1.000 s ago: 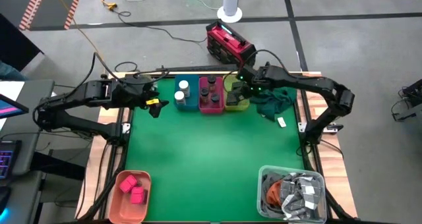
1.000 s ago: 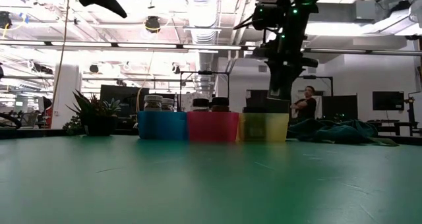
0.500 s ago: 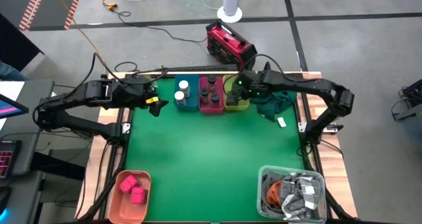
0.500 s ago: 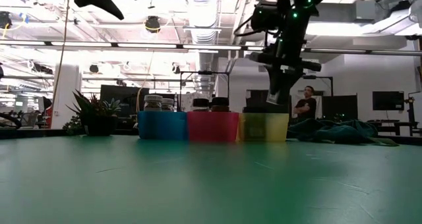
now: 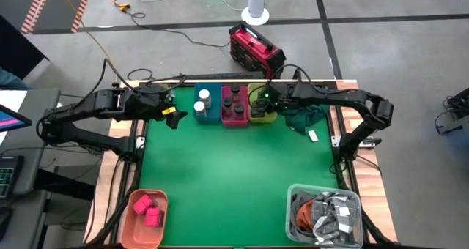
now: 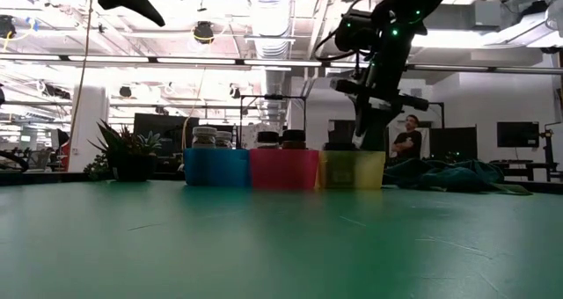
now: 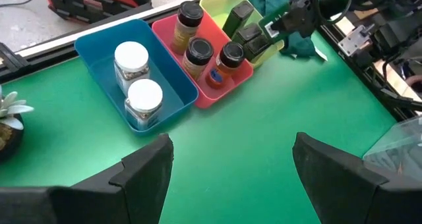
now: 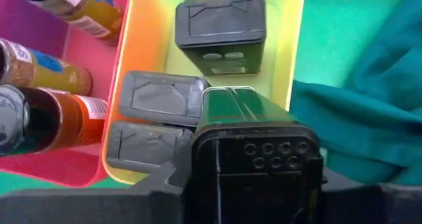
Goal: Sort spices by type
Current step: Put the black seasoning can into the yellow bin, then return to Home Position
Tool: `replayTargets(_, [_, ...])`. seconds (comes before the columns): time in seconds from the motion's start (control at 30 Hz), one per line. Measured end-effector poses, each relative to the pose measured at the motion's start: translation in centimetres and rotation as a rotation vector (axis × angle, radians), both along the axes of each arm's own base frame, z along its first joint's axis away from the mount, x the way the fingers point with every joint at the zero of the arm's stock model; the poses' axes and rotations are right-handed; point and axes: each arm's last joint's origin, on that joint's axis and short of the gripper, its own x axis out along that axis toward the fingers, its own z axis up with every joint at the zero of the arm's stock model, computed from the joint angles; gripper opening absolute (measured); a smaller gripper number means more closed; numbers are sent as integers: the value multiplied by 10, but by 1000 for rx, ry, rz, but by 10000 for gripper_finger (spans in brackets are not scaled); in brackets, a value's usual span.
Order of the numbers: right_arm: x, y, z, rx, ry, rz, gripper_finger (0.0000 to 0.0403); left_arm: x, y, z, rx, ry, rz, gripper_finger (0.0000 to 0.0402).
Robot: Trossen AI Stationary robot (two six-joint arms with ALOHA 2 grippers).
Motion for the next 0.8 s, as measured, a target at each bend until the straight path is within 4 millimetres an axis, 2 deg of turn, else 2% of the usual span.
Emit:
replayTargets(0.17, [-1,1,-1,8,11,14,170,0,0,0,-3,-2,2,300])
replayTargets(0.5, [-3,-4,-1,19,16,36,248,0,0,0,1,4,-21,300])
replayTargets(0.67, [-4,-3,1,15,31,116,255,-3,-1,1,34,12,-48,300])
replayTargets(0.8, [-9,3,16,-27,13,198,255,-13,-1,6,112,13,-81,300])
